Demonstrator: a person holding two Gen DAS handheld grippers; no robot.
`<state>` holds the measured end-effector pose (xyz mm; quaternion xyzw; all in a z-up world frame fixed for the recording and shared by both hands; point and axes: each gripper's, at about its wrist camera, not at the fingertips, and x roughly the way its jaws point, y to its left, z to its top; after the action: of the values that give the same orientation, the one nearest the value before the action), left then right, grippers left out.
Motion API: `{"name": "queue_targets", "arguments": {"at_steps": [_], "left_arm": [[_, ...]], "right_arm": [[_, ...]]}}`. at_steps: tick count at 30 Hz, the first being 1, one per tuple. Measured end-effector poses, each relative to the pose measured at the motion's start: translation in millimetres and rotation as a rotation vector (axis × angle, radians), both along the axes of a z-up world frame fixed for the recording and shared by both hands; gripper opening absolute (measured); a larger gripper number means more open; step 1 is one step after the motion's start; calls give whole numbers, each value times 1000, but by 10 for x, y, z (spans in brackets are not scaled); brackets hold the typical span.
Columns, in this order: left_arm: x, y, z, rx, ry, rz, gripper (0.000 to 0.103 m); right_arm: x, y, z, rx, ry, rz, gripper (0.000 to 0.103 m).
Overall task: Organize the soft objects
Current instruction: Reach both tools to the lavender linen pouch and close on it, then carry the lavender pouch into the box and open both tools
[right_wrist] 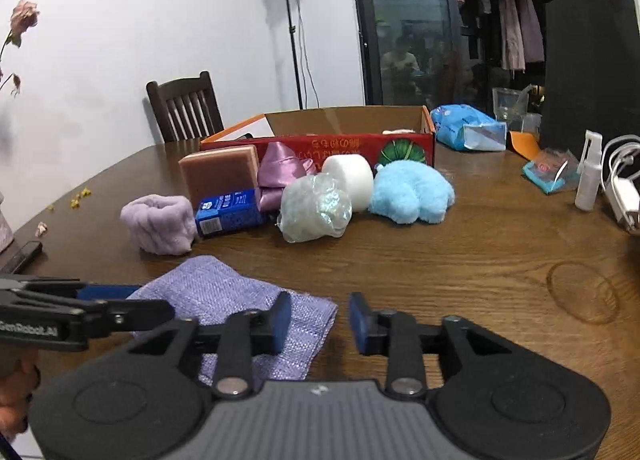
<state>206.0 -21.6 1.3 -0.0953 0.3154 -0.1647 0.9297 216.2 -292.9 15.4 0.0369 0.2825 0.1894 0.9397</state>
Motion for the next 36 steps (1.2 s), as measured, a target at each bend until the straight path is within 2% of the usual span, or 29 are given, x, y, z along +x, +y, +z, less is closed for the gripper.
{"name": "queue_targets", "arguments": {"at_steps": [6, 10, 11, 13, 14, 17, 19, 20, 23, 27, 31, 34, 36], "left_arm": [[-10, -23, -21, 17, 4, -16, 64], [1, 37, -11, -14, -2, -6, 64], [-2, 51, -11, -17, -1, -8, 60], [6, 61, -15, -25, 3, -23, 44], [6, 49, -10, -26, 6, -44, 29], [-21, 4, -2, 2, -3, -72, 17], [-16, -1, -1, 6, 0, -83, 13], [-14, 4, 6, 7, -1, -87, 12], [-7, 18, 51, 2, -11, -96, 10], [93, 74, 284, -9, -86, -102, 9], [476, 249, 683, -53, -168, -94, 9], [1055, 428, 1041, -111, -172, -62, 9], [1509, 514, 1230, -112, -151, -55, 9]], "right_arm": [[11, 61, -119, 19, 23, -5, 38], [18, 96, -143, -5, 28, -2, 39], [15, 99, -139, -8, 27, -3, 39], [14, 132, -137, -26, 23, -1, 39], [10, 172, -140, -47, 16, 3, 39], [5, 279, -134, -92, 1, 23, 39], [30, 322, -150, -102, 7, 25, 40], [39, 337, -145, -113, 7, 27, 38], [62, 385, -119, -120, 10, 92, 8], [128, 453, -40, -138, -5, 135, 6], [396, 463, 314, -111, -84, 154, 6], [890, 508, 679, -84, -138, 191, 6], [1305, 583, 885, -79, -154, 206, 6]]}}
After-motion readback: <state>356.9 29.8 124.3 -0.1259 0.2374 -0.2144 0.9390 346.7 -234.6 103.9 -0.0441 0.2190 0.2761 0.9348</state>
